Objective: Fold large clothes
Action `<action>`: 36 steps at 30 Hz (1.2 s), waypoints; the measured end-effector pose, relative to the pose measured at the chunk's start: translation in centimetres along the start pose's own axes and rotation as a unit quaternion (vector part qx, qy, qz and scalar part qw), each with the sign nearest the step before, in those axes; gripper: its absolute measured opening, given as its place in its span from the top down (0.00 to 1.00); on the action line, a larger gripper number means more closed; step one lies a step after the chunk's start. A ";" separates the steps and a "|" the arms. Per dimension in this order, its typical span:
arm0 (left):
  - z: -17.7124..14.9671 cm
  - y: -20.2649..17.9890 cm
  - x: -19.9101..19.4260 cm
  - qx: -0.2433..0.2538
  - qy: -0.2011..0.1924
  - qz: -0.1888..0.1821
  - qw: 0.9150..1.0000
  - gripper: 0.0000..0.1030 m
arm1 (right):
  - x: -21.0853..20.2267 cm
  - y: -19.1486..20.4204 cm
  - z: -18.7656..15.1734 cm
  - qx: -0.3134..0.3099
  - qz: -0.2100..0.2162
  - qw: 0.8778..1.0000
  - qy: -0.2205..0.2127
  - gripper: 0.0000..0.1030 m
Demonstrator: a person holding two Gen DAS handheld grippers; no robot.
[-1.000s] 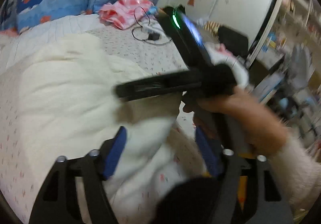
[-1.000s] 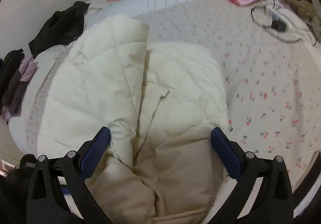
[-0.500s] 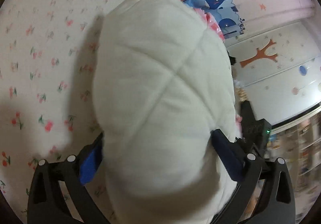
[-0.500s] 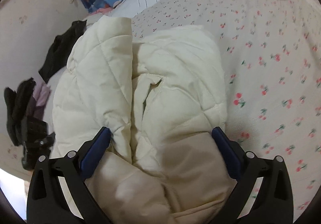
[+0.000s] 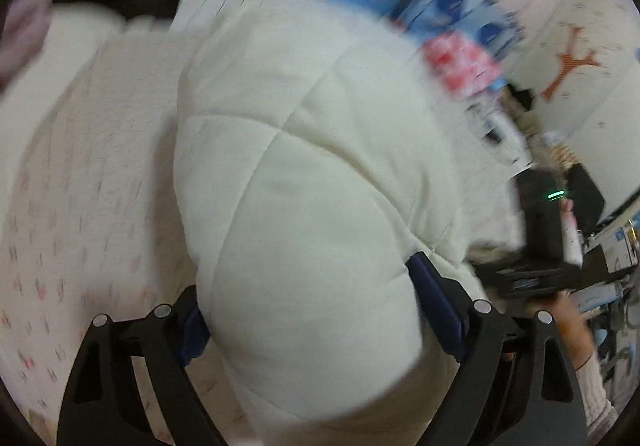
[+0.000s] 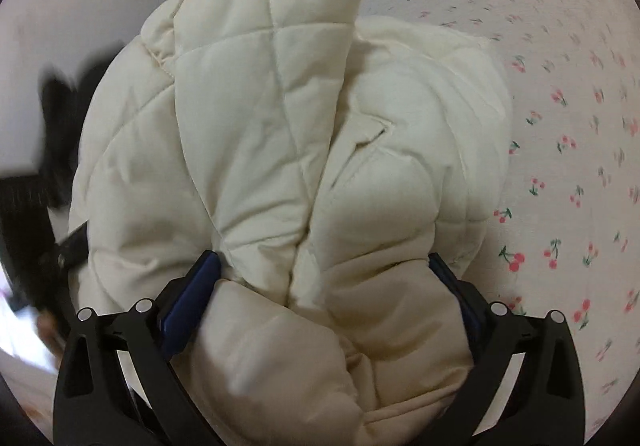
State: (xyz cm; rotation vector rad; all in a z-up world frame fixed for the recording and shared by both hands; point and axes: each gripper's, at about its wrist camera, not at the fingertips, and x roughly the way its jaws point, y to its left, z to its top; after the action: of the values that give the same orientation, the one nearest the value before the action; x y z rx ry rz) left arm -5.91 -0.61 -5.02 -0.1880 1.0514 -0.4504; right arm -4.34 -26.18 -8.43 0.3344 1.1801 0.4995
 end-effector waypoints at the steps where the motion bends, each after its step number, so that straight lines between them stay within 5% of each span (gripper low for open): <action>1: -0.5 0.5 0.1 0.001 -0.001 0.003 1.000 0.17 | -0.5 -0.6 -0.2 0.001 -0.009 1.000 0.000 0.06; 4: -1.6 0.3 0.2 0.011 -0.023 0.000 1.000 0.13 | -2.9 -1.7 -0.6 0.028 -0.042 0.999 -0.016 0.06; 6: -1.5 -0.8 0.6 0.026 -0.033 0.017 0.999 0.12 | -5.7 -0.4 0.2 0.026 -0.100 0.992 -0.071 0.06; 12: -1.8 0.1 0.4 0.032 -0.032 0.013 0.999 0.12 | -6.4 7.2 6.7 -0.032 -0.064 0.981 -0.180 0.06; 15: -1.5 0.6 -0.3 0.024 -0.031 0.015 0.999 0.12 | -1.2 6.0 8.9 -0.013 -0.144 0.975 -0.167 0.06; 18: -0.9 0.0 -1.6 0.029 -0.055 0.018 0.998 0.12 | 3.9 -1.1 7.2 0.097 -0.059 0.983 -0.142 0.06; 24: 1.3 -1.6 -3.5 0.057 -0.113 0.061 0.990 0.11 | 2.0 -3.6 6.1 0.166 -0.020 0.977 -0.131 0.06; 29: 3.2 -2.8 -1.6 0.120 -0.118 0.088 0.982 0.11 | -1.3 -0.2 2.5 0.105 -0.097 0.977 -0.160 0.06; 32: 2.4 -3.0 1.1 0.133 -0.099 0.097 0.981 0.11 | 0.2 -2.2 1.8 0.140 -0.061 0.980 -0.128 0.06; 36: 2.0 -2.8 0.7 0.132 -0.113 0.109 0.979 0.11 | -2.2 0.8 1.1 0.106 -0.117 0.976 -0.152 0.06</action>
State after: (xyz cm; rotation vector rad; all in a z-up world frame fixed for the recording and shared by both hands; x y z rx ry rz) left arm -4.65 -3.54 -3.65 0.1106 0.7693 -0.3560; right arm -4.14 -26.68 -5.91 0.4312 0.9587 0.1094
